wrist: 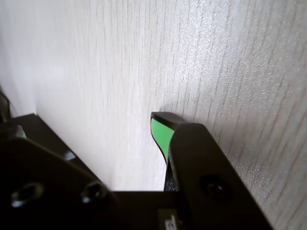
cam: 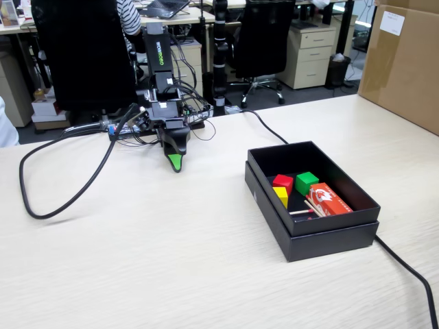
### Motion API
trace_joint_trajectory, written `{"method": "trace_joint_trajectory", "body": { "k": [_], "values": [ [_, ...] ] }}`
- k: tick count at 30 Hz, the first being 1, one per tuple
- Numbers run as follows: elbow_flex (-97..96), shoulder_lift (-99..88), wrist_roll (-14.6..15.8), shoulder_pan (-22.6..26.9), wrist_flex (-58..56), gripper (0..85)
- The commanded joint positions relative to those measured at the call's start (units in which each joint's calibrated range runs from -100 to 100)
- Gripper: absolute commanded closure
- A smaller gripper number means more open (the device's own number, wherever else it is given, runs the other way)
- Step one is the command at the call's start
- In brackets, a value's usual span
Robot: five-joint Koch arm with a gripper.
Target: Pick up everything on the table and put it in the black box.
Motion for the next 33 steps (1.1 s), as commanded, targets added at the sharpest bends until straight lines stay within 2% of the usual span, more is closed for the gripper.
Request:
{"method": "trace_joint_trajectory", "body": {
  "k": [1, 33],
  "values": [
    [-2.69, -0.13, -0.98, 0.39, 4.43, 34.1],
    [-6.41, -0.01, -0.59, 1.61, 5.29, 35.1]
  ]
}}
